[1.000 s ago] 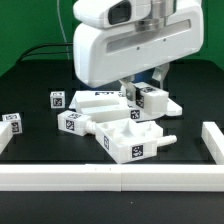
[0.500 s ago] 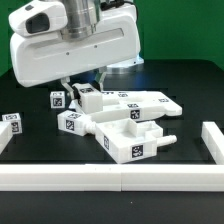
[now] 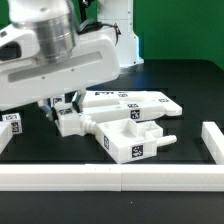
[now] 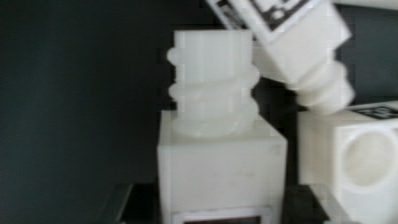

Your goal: Assemble chair

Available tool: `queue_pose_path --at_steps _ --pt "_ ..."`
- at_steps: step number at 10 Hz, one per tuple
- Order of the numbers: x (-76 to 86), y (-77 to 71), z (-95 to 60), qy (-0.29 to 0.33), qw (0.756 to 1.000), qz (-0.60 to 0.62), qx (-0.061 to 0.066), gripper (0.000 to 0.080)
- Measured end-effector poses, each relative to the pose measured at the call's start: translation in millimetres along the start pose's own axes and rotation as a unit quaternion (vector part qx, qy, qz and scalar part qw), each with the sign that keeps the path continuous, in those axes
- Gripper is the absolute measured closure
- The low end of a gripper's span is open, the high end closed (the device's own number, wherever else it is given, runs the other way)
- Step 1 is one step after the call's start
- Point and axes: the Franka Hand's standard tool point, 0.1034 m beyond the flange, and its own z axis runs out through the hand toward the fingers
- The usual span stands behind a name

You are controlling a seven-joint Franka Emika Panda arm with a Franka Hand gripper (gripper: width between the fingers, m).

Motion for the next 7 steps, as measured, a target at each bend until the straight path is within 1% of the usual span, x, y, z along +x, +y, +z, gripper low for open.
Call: queue_pose_path --at_steps 1,2,3,4,5,6,7 --pt "1.9 9.1 9.6 0.0 1.0 -0.003 0.0 0.0518" --pt "1.7 14.2 15.6 0.004 1.0 -0.008 -0.003 0.0518" --pt "1.5 15.5 17.1 0.012 1.0 -0.02 -0.011 0.0518" --pt "-0.9 15.1 19.4 0.016 0.999 -0.03 -0.017 0.0518" --pt "-1.1 14.4 20.1 0.014 0.999 -0.03 -0.015 0.0518" --pt "-1.0 14.3 20.2 0.014 0.999 -0.03 -0.015 0.0418" --pt "-1.1 14.2 20.5 0.014 0.999 -0.03 -0.015 0.0273"
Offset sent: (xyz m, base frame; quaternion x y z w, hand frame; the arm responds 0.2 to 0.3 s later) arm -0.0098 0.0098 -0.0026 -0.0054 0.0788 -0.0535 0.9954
